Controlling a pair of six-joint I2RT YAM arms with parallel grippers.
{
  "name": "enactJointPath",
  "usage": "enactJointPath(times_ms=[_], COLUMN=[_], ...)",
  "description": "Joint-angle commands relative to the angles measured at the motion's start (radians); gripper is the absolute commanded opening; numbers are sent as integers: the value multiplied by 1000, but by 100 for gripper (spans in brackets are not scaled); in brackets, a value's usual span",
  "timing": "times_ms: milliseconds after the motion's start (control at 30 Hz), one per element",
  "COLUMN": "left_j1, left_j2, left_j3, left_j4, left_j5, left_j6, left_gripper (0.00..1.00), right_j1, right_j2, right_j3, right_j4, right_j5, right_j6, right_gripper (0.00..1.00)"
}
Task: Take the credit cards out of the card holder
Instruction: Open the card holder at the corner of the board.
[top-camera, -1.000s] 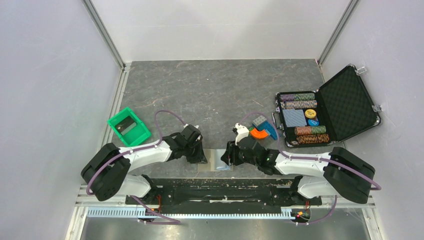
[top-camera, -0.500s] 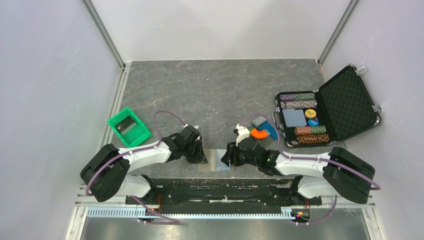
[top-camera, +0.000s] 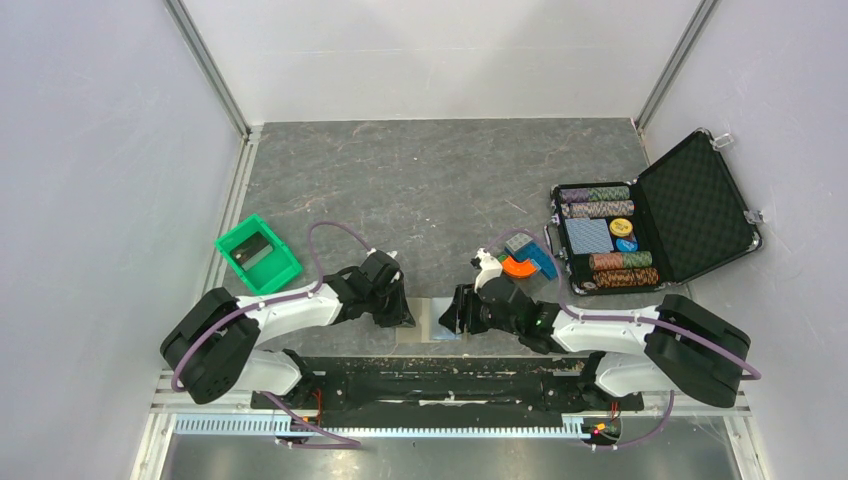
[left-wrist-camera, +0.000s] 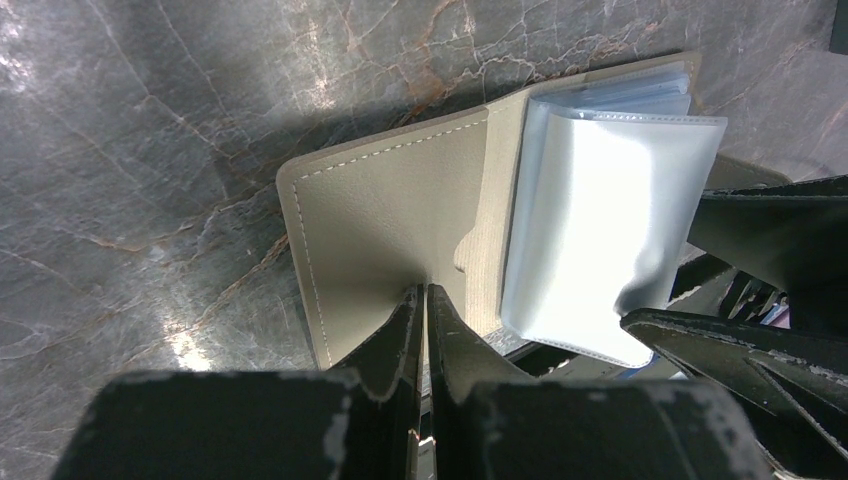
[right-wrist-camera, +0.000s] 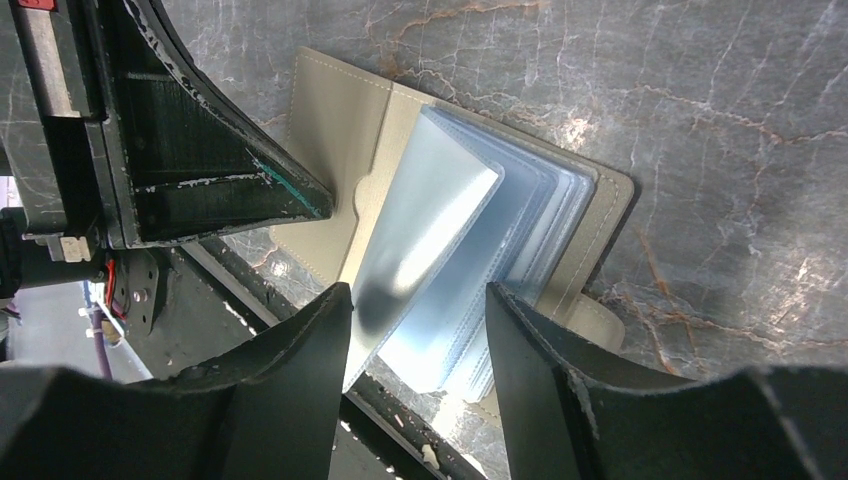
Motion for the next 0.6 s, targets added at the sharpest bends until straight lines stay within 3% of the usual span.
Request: enactJointPath(times_ms=[0,367,567], left_j1=[-1,0,-1], left_j2=[8,25,34], left_j3=[-20,-15,-16], left_j4=[12,23,30], left_j5=[12,20,25], left_j6=[4,0,-3], left_gripper=[9,9,9], right_j1=[-2,-3,-2], right_j2=[-22,-9,5], right_j3=[-18,-49,-54], right_j4=[88,217,257], right_j5=[-20,-78,-109], right_j6=[44,67,59], right_gripper=[54,45,50])
